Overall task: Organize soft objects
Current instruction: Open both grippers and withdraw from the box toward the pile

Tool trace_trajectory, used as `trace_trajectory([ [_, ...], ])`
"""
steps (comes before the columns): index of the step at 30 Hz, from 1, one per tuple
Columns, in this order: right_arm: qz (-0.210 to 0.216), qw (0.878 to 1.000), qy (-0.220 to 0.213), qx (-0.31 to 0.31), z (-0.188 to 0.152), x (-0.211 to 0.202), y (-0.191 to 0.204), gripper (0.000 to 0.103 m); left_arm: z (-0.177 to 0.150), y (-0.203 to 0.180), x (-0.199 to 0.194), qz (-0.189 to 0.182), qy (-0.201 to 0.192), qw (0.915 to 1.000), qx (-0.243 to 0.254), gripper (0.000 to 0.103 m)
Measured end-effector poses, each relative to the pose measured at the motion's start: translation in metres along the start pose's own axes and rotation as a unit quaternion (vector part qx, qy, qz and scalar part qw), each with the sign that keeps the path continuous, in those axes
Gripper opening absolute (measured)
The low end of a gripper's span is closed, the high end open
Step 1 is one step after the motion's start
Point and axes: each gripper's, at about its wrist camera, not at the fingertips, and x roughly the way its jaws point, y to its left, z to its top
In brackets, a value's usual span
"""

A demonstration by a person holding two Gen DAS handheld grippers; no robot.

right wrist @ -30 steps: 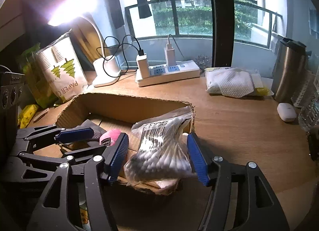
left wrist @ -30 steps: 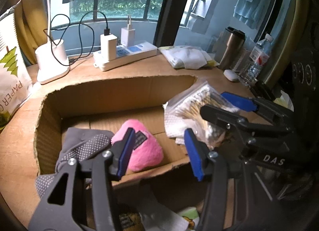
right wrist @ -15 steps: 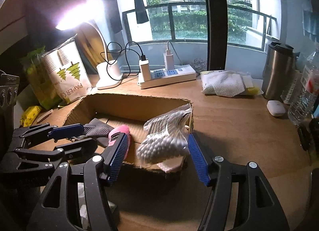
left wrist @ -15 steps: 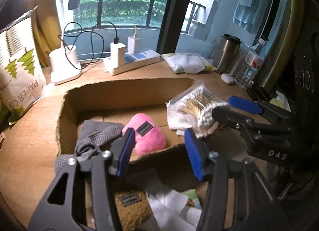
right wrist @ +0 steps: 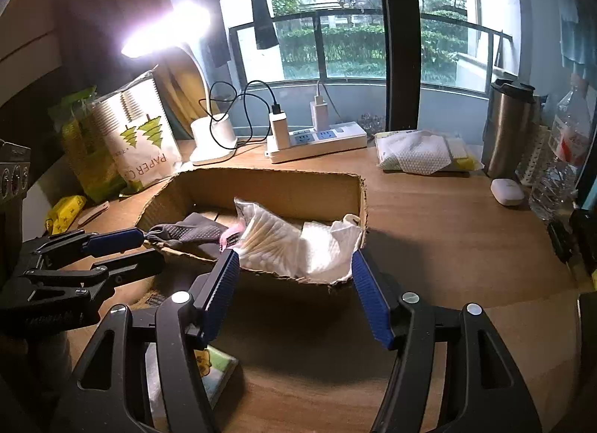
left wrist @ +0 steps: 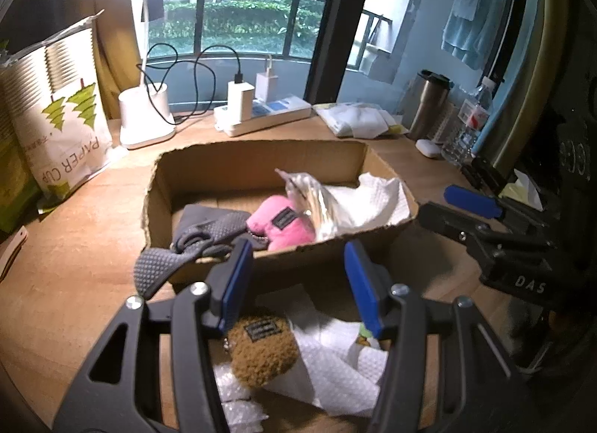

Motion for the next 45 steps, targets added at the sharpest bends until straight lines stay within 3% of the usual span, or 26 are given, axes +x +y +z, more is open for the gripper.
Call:
trace_trajectory([
  [20,-0.004,1.000,0.014,-0.019,-0.023,-0.014,0.043,0.066,-0.033,0.026,-0.028,-0.010,-0.008,0.9997,-0.020,0.053],
  [45,0.032,0.992,0.101,-0.076,-0.072,0.027,0.109,0.066,-0.082,0.066,-0.024,-0.009,0.016,0.9984,-0.054,0.054],
])
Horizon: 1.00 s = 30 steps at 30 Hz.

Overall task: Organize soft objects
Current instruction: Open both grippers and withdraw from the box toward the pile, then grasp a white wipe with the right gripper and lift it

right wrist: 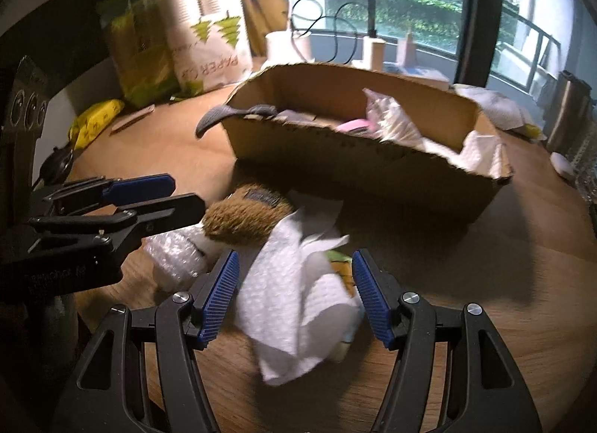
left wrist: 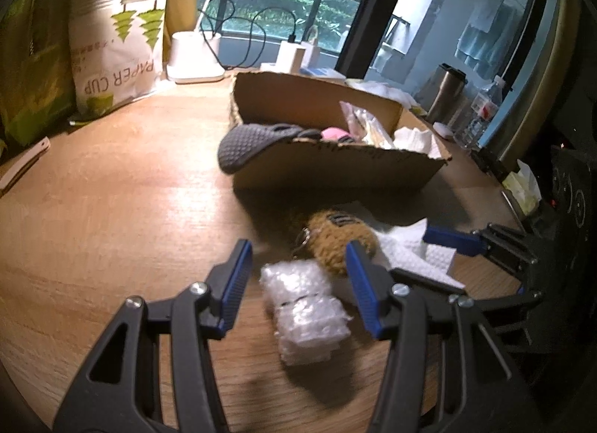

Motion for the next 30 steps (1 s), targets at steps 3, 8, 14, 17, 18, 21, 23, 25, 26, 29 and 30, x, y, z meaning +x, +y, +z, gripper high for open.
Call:
trace_trajectory([
  [3,0.002,1.000,0.005,-0.005,0.001,0.004,0.006,0.066,-0.002,0.004,0.001,0.000,0.001,1.0000,-0.004,0.054],
  [8,-0.012,0.999,0.016,-0.025,0.001,0.017,0.014,0.066,-0.002,0.013,0.003,0.003,0.003,0.9999,-0.012,0.054],
  [14,-0.037,0.997,0.008,-0.063,0.001,0.019,0.019,0.023,0.000,0.013,0.006,0.004,0.005,0.9999,-0.010,0.054],
  [17,-0.027,0.998,0.006,-0.052,0.004,0.016,0.010,0.008,0.002,0.009,0.007,0.003,0.006,1.0000,-0.005,0.054],
  [18,-0.024,0.999,0.004,-0.049,0.004,0.014,0.007,0.008,0.003,0.007,0.008,0.004,0.007,1.0000,-0.003,0.054],
  [21,-0.016,0.999,-0.012,-0.041,0.006,0.002,0.001,0.007,0.005,0.001,0.011,0.004,0.009,0.9999,0.005,0.054],
  [23,-0.013,0.999,-0.027,-0.038,0.009,-0.008,-0.002,0.007,0.007,-0.004,0.013,0.005,0.011,0.9999,0.009,0.054],
  [25,-0.015,0.998,-0.042,-0.034,0.014,-0.018,-0.007,0.007,0.009,-0.009,0.015,0.005,0.012,0.9998,0.013,0.054],
  [26,-0.015,0.998,-0.049,-0.031,0.015,-0.023,-0.011,0.007,0.011,-0.013,0.017,0.006,0.014,0.9998,0.016,0.054],
  [29,-0.020,0.997,-0.068,-0.023,0.020,-0.036,-0.023,0.007,0.014,-0.021,0.021,0.007,0.018,0.9995,0.024,0.054],
  [30,-0.022,0.997,-0.073,-0.019,0.021,-0.040,-0.028,0.007,0.015,-0.024,0.022,0.007,0.019,0.9994,0.027,0.054],
])
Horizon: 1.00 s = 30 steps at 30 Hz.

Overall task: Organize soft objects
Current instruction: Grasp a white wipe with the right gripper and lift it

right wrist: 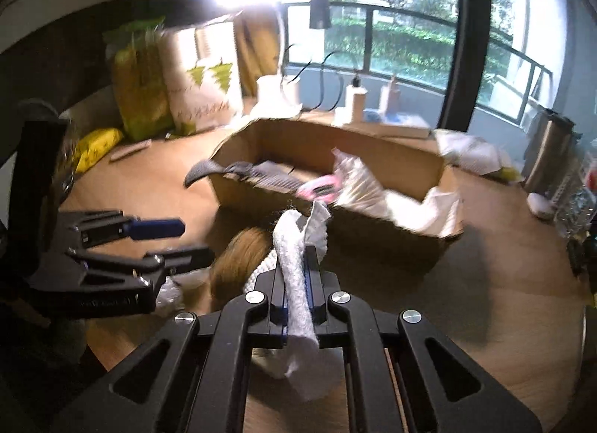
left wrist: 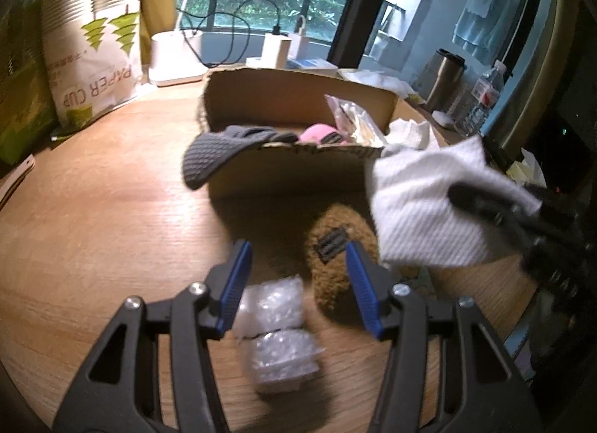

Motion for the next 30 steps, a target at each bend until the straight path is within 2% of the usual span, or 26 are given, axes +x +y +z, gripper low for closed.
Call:
trace_trajectory([
  [3,-0.007,1.000,-0.013,0.013,0.002,-0.009,-0.019,0.007,0.004,-0.010,0.005,0.001,0.005,0.9999,0.011,0.055],
  [9,-0.031,0.999,-0.013,0.042,-0.005,-0.010,-0.053,0.007,0.010,-0.030,0.020,0.001,0.022,0.9992,0.035,0.055],
  [15,-0.058,0.996,0.007,0.071,-0.022,0.000,-0.087,0.007,0.009,-0.038,0.044,0.012,0.060,0.9973,0.040,0.061],
  [20,-0.065,0.994,0.027,0.087,-0.032,0.015,-0.100,0.008,0.012,-0.039,0.050,0.023,0.062,0.9972,0.036,0.062],
  [22,-0.056,0.994,0.034,0.089,-0.032,0.023,-0.098,0.016,0.013,-0.037,0.051,0.025,0.063,0.9972,0.031,0.062],
  [24,-0.047,0.994,0.040,0.092,-0.030,0.030,-0.096,0.051,0.013,-0.033,0.052,0.035,0.064,0.9971,0.023,0.062],
  [26,-0.034,0.994,0.044,0.093,-0.027,0.037,-0.092,0.059,0.013,-0.028,0.053,0.037,0.068,0.9969,0.015,0.062],
  [30,-0.026,0.995,0.055,0.085,-0.025,0.049,-0.084,0.062,0.007,-0.029,0.059,0.045,0.078,0.9956,0.025,0.062],
])
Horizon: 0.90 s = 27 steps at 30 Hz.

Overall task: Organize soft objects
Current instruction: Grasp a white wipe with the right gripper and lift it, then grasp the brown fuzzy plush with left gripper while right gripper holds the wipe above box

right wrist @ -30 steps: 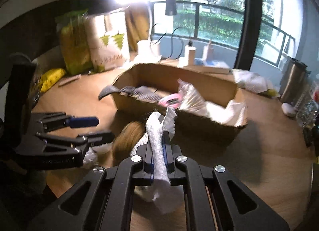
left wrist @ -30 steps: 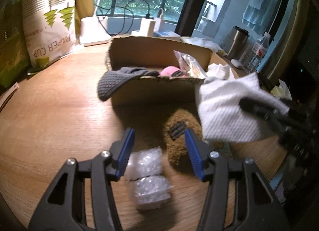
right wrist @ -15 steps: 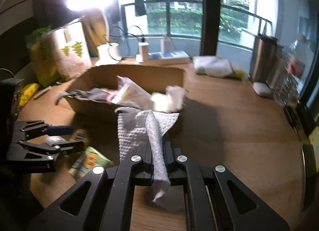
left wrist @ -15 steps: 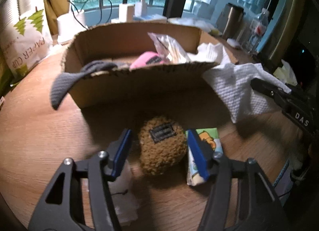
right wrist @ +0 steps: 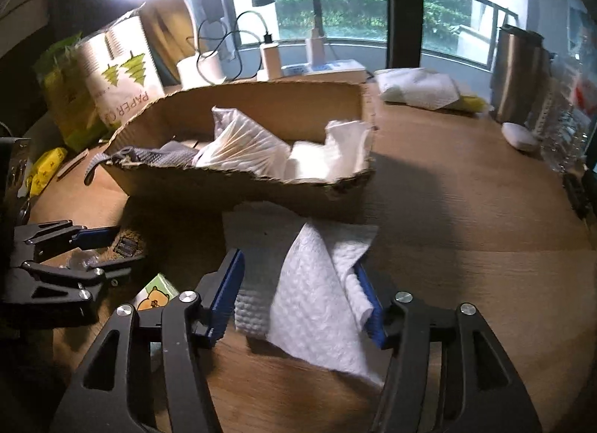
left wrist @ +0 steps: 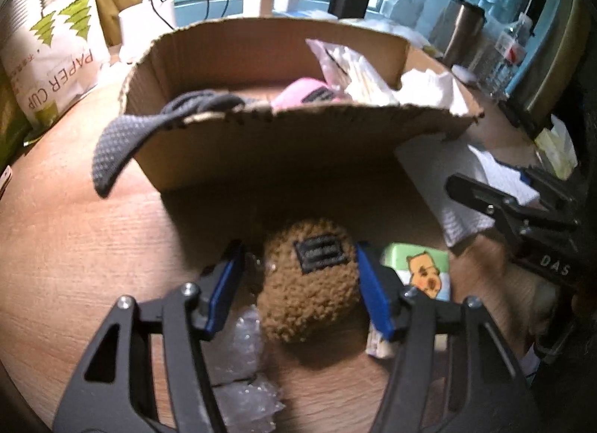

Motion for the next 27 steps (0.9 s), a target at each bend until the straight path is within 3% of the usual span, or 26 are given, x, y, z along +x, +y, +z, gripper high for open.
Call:
trace_trajectory([
  [7,-0.027,0.999,0.032,-0.033,-0.008,0.023,0.017,0.062,-0.001,-0.005,0.000,-0.010,-0.003,0.9999,0.014,0.060],
  [10,-0.037,0.998,0.028,-0.046,-0.010,0.026,0.021,0.061,-0.001,-0.006,0.000,-0.017,-0.006,0.9997,0.019,0.052],
  [12,-0.026,0.998,0.029,-0.047,-0.010,0.026,0.023,0.045,-0.001,-0.007,-0.002,-0.026,-0.008,0.9994,0.023,0.050],
  [17,-0.026,0.997,0.031,-0.070,-0.009,0.025,0.036,0.019,-0.002,-0.007,-0.012,-0.037,-0.025,0.9986,0.027,0.048],
  [27,-0.010,0.998,0.006,-0.064,-0.004,-0.003,0.038,0.016,0.001,0.000,-0.042,-0.060,-0.070,0.9955,0.022,0.048],
])
